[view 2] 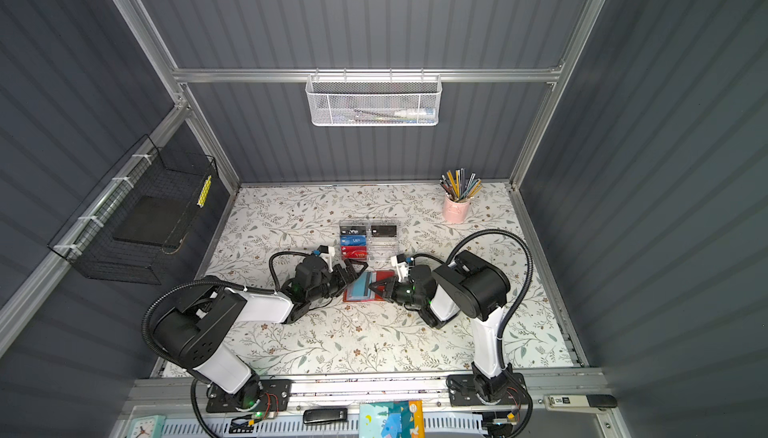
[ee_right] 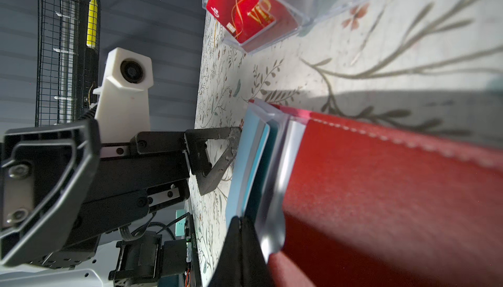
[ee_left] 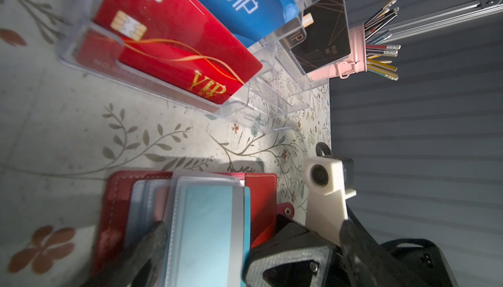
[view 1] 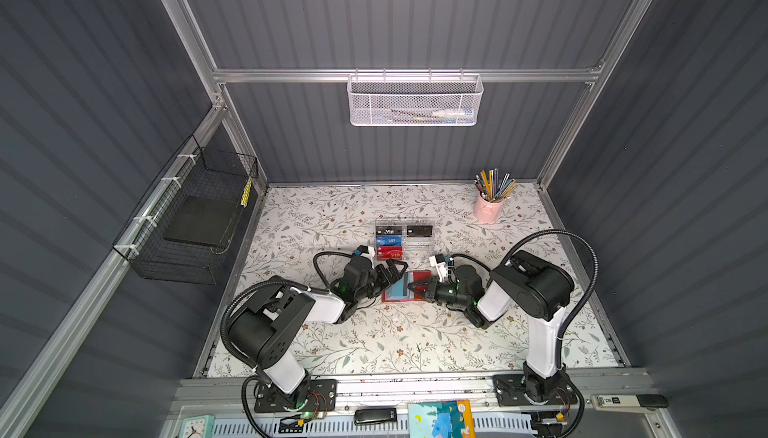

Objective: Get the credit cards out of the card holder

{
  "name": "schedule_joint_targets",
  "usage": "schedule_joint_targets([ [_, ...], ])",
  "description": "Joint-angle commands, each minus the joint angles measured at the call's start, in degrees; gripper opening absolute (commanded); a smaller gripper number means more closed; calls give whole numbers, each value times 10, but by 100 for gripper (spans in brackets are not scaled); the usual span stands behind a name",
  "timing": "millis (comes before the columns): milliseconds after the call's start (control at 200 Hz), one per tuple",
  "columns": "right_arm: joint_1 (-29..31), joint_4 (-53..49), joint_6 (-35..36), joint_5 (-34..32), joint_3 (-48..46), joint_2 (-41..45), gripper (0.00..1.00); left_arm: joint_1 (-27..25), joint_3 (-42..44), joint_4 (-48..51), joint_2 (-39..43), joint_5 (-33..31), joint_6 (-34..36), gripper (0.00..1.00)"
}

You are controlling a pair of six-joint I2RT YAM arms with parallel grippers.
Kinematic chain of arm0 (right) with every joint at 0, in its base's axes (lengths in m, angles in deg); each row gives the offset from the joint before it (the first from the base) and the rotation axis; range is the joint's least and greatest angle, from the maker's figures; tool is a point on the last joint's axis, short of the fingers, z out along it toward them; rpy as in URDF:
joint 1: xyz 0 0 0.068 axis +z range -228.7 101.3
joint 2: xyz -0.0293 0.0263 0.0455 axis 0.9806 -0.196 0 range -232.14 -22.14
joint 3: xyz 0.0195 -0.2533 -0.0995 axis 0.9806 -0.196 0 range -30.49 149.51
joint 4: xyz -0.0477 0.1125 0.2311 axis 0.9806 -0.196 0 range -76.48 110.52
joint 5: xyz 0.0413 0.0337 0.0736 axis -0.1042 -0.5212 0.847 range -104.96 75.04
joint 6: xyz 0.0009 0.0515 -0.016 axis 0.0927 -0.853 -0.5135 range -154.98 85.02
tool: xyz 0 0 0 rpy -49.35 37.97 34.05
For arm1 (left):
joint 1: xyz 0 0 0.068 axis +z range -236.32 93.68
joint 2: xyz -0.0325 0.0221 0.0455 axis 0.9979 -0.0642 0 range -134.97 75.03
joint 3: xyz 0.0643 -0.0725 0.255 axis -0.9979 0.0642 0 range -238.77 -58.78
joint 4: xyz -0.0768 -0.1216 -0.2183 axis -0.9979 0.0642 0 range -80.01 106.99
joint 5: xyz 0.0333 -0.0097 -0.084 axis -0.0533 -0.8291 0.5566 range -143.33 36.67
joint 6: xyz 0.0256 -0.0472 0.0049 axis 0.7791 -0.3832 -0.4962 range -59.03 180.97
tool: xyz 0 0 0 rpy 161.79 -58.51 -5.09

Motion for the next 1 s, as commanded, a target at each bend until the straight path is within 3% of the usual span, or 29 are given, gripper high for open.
schedule_joint_targets([
  [0, -6, -12, 21, 9, -12, 1, 5, -9, 28, 111, -25, 14, -11, 100],
  [996, -42, -21, 26, 24, -40, 24, 0, -9, 32, 106, -26, 14, -11, 100],
])
